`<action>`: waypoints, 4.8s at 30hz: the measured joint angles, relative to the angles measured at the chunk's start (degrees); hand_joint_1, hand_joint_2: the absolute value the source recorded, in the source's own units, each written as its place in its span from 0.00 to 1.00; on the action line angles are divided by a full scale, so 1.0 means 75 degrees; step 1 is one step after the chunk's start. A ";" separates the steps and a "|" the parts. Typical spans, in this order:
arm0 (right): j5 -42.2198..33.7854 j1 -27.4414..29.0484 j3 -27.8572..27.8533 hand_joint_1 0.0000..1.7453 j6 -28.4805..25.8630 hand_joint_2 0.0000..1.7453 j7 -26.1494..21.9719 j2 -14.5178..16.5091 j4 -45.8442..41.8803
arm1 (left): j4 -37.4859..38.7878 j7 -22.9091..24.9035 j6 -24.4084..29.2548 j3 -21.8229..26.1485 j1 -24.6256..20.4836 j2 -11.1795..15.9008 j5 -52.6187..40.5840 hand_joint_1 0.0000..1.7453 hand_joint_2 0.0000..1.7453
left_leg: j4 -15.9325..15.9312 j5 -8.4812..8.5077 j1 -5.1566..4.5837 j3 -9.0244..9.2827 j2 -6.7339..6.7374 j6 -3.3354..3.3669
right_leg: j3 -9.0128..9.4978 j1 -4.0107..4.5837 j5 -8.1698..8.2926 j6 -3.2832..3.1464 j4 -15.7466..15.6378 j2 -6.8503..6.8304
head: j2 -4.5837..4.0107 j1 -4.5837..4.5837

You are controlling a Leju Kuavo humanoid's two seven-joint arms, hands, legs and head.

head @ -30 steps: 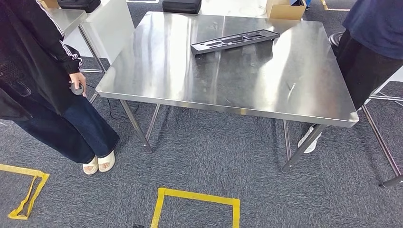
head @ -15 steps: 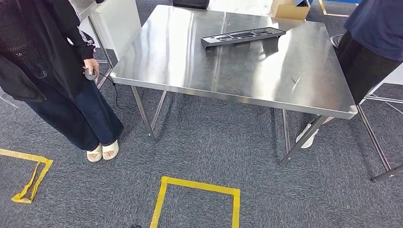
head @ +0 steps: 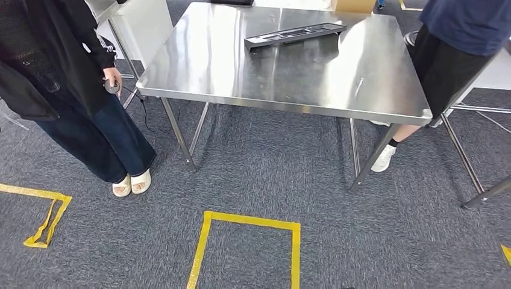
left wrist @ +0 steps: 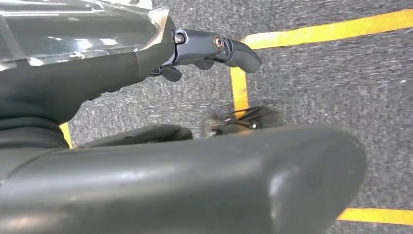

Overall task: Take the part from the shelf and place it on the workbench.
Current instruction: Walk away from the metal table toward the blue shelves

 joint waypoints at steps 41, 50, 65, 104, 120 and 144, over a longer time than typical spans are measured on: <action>-0.0265 0.0059 -0.0231 0.00 0.0036 0.50 -0.0277 -0.0066 -0.0003 | 0.0000 0.0032 0.0012 -0.0023 -0.0085 0.0019 0.0022 0.00 0.00 | -0.1398 0.0477 0.0157 0.1151 -0.0090 -0.0164 | -0.0637 0.0029 0.0242 0.0337 0.0373 -0.0007 | 0.0000 -0.0031; -0.0611 0.0077 -0.0334 0.00 0.0036 0.00 -0.0449 -0.0070 0.0000 | 0.0000 -0.0012 0.0001 -0.0098 -0.0102 0.0030 -0.0012 0.00 0.00 | -0.1498 0.0992 0.0073 0.0524 -0.0017 0.0248 | -0.1141 0.0015 -0.0512 0.0425 0.2313 0.0021 | 0.0000 0.0029; -0.0779 0.0165 -0.0494 0.00 0.0036 0.00 -0.0591 -0.0098 0.0016 | -0.0003 -0.0053 -0.0001 -0.0170 -0.0099 0.0062 -0.0043 0.00 0.00 | 0.0220 0.0185 0.0111 0.0151 -0.0026 -0.0182 | -0.0077 0.0057 -0.0092 -0.0002 0.0142 -0.0019 | 0.0000 -0.0078; -0.0835 0.0184 -0.0782 0.00 -0.0119 0.00 -0.0791 0.0017 0.0146 | -0.0009 -0.0122 0.0020 -0.0342 -0.0159 0.0141 0.0007 0.00 0.00 | -0.1529 0.0726 0.0010 0.0968 0.0132 0.0202 | -0.0474 0.0110 -0.0075 0.0287 0.0513 -0.0472 | 0.0000 -0.0063; -0.0854 0.0163 -0.0782 0.00 -0.0084 0.00 -0.0846 0.0025 0.0114 | -0.0003 -0.0131 0.0020 -0.0342 -0.0152 0.0120 0.0009 0.00 0.00 | -0.1130 0.0727 0.0020 0.0499 -0.0541 -0.0053 | -0.0276 0.0009 0.0052 0.0065 0.0263 0.0193 | 0.0000 -0.0079; -0.0777 0.0258 -0.0778 0.00 0.0116 0.00 -0.0844 0.0015 0.0082 | -0.0003 -0.0069 0.0141 -0.0342 -0.0159 0.0101 -0.0002 0.00 0.00 | -0.1520 0.0907 0.0006 0.0799 -0.0752 0.0230 | -0.0552 -0.0022 -0.0223 0.0424 0.0799 0.0423 | 0.0000 -0.0013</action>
